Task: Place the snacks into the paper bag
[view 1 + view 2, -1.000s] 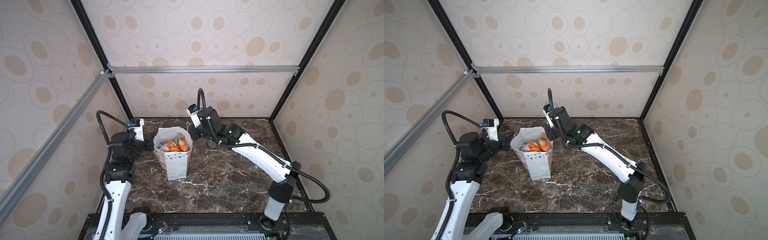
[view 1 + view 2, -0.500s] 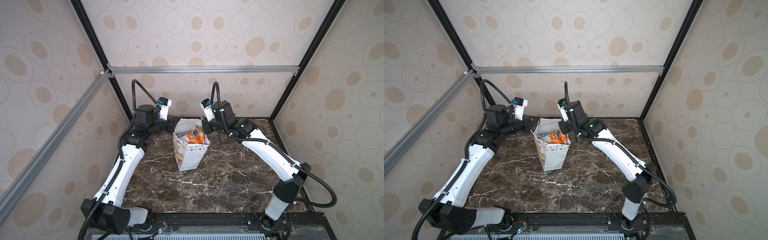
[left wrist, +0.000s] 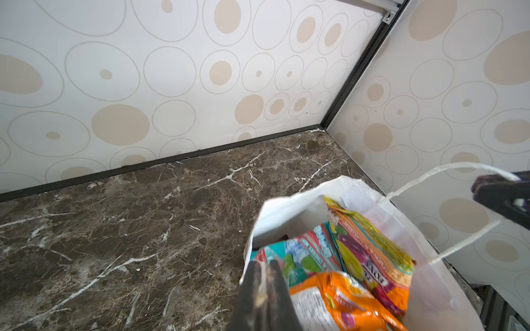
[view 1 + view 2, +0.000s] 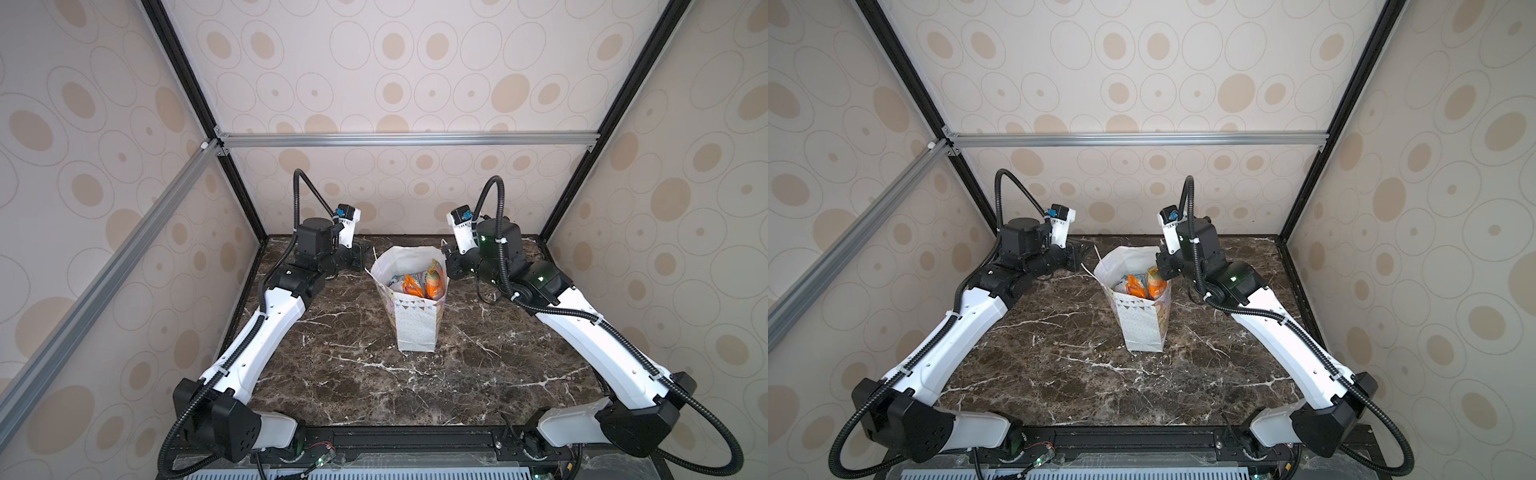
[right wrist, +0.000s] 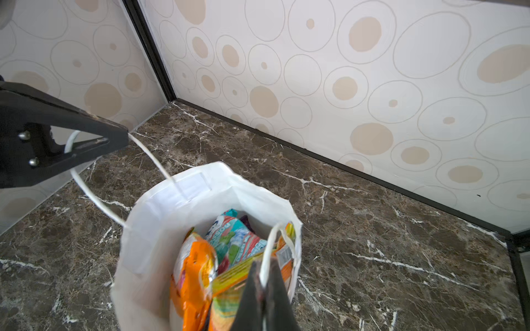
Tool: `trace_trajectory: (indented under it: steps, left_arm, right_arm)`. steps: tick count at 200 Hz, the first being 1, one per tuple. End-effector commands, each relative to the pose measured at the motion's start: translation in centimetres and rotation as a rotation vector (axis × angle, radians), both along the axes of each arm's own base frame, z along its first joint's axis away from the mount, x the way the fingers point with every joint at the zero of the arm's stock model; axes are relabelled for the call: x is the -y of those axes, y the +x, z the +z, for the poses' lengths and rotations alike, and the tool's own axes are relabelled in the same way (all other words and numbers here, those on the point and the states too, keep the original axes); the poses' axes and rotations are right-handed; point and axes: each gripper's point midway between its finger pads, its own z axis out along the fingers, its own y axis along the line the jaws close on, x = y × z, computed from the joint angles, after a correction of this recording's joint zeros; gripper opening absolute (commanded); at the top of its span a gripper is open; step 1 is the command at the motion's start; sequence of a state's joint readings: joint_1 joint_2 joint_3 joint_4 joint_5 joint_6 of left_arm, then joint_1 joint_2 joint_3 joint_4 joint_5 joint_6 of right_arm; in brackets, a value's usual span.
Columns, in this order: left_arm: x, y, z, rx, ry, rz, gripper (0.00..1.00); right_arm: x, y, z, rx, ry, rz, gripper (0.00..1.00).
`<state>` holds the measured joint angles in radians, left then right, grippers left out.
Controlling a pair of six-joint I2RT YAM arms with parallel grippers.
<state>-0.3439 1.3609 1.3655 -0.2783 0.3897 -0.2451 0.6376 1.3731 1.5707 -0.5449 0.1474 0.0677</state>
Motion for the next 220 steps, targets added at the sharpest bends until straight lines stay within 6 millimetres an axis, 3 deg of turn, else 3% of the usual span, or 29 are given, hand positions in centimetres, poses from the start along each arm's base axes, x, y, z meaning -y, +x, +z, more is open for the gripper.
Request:
trace_trajectory:
  steps: [1,42,52,66,100,131,138,152,170,186,207,220]
  left_arm:
    - [0.2,0.5,5.2,0.120,-0.055,0.017,0.09]
    - [0.4,0.4,5.5,0.113,-0.015,0.037,0.14]
    - [-0.1,0.4,5.7,0.118,-0.001,0.060,0.19]
    - [-0.9,0.3,6.3,0.133,0.024,0.095,0.20]
    - [-3.4,-0.2,7.8,0.178,0.079,0.205,0.30]
    - [-5.8,-0.5,8.2,0.210,0.136,0.317,0.36]
    - [-6.7,-0.5,8.0,0.211,0.159,0.359,0.41]
    - [-9.2,-0.8,7.4,0.221,0.209,0.480,0.41]
    - [-13.6,-1.5,4.9,0.237,0.264,0.688,0.39]
    - [-18.2,-2.6,2.0,0.250,0.261,0.883,0.39]
    - [-23.4,-4.2,-4.2,0.190,0.170,1.041,0.40]
    - [-25.5,-5.2,-7.6,0.184,0.130,1.114,0.51]
  right_arm:
    - [0.0,0.1,3.6,0.092,0.096,0.006,0.00]
    - [0.1,0.1,3.8,0.091,0.095,0.002,0.05]
    - [0.3,0.0,3.9,0.092,0.091,-0.001,0.13]
    - [0.7,-0.3,4.1,0.093,0.085,-0.012,0.32]
    - [2.4,-1.4,4.5,0.107,0.075,-0.050,0.53]
    - [4.7,-2.2,5.0,0.129,0.030,-0.115,0.58]
    - [5.4,-2.4,5.1,0.136,0.015,-0.140,0.59]
    - [7.6,-2.9,5.0,0.151,-0.008,-0.217,0.61]
    - [11.2,-3.0,3.7,0.156,-0.022,-0.331,0.64]
    - [14.7,-3.0,1.0,0.104,-0.032,-0.439,0.68]
    - [18.2,-3.8,-3.2,0.044,-0.039,-0.550,0.71]
    - [20.2,-4.3,-5.6,0.055,-0.066,-0.630,0.72]
